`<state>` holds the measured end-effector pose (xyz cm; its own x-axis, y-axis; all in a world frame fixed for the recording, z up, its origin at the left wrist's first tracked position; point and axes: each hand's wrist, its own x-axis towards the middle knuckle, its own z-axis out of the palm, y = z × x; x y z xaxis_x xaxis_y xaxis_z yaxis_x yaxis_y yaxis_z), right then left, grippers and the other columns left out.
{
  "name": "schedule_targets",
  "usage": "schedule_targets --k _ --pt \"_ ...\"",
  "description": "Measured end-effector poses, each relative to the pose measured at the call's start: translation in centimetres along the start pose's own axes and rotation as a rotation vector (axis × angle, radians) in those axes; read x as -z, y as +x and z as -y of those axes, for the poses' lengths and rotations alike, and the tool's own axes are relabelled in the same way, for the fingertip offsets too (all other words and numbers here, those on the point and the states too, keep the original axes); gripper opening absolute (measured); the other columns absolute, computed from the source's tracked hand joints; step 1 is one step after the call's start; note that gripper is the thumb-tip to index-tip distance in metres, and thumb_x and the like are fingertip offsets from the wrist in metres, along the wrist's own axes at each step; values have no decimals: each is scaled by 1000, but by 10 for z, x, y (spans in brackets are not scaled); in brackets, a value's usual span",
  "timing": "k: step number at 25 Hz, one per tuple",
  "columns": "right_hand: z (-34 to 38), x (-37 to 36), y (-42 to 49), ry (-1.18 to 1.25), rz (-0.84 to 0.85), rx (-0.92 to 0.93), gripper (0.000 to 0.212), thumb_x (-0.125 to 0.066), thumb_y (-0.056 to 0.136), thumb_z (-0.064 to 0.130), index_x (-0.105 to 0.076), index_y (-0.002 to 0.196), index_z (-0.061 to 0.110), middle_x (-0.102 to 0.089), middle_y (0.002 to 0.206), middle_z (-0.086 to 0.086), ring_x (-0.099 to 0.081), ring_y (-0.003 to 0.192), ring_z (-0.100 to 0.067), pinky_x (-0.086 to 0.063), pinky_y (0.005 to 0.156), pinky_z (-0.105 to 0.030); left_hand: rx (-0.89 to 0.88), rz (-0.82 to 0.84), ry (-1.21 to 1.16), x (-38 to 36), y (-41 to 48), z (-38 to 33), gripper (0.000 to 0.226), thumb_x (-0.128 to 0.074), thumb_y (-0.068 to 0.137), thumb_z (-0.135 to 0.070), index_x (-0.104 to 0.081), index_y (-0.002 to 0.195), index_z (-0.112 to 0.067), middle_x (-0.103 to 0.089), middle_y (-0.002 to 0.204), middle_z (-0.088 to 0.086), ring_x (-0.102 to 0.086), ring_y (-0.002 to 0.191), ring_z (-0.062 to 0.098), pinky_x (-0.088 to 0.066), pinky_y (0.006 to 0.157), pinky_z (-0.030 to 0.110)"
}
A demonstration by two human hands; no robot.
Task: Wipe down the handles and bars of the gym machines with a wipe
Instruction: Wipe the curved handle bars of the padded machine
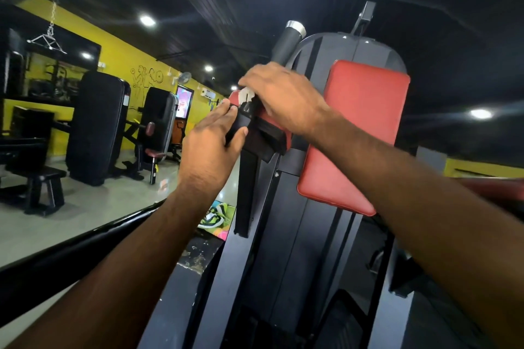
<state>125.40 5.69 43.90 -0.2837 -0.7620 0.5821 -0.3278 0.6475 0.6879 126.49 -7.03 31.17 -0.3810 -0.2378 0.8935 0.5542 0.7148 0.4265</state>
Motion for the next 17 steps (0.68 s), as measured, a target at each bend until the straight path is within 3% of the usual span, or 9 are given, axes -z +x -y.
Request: schedule_targets --k 4,6,8,12,15,17 --pt "28 -52 -26 733 -607 -630 22 -55 91 6 -63 112 7 -58 109 -8 -61 99 -22 -51 90 -37 -35 -6 -4 -5 0 2 45 -64 93 -29 -58 133 -8 -51 143 7 -49 132 18 -33 109 28" --pt "53 -66 -21 1063 -687 -937 20 -57 91 6 -60 111 12 -64 102 -1 -64 93 -15 -54 84 -32 -40 -23 -15 -6 0 3 45 -65 92 -28 -59 132 -8 -52 142 6 -50 131 18 -36 109 29" --pt "65 -68 -16 1323 -665 -1141 26 -56 90 0 -61 110 16 -66 95 4 -63 86 -8 -50 77 -19 -52 -35 -14 -7 -1 3 45 -66 92 -28 -60 132 -8 -53 141 5 -52 129 18 -42 107 33" --pt "28 -55 1 1765 -441 -1168 36 -38 91 -13 -62 84 13 -64 79 -4 -61 80 -21 -51 69 -28 -64 -62 15 -7 -2 6 44 -65 92 -31 -60 131 -10 -53 141 2 -53 128 16 -42 108 40" --pt "12 -44 -4 1980 -277 -1019 37 -35 92 -20 -63 90 5 -70 95 -15 -68 102 -32 -60 70 -27 -68 -68 23 -7 -1 6 44 -64 93 -32 -60 132 -11 -53 141 1 -51 129 13 -39 110 33" --pt "10 -49 -11 1989 -336 -1003 26 -42 96 -13 -64 97 1 -68 109 -22 -66 108 -33 -60 69 -25 -81 -64 37 -7 -1 7 44 -64 93 -32 -60 131 -11 -53 141 2 -50 129 13 -37 110 27"
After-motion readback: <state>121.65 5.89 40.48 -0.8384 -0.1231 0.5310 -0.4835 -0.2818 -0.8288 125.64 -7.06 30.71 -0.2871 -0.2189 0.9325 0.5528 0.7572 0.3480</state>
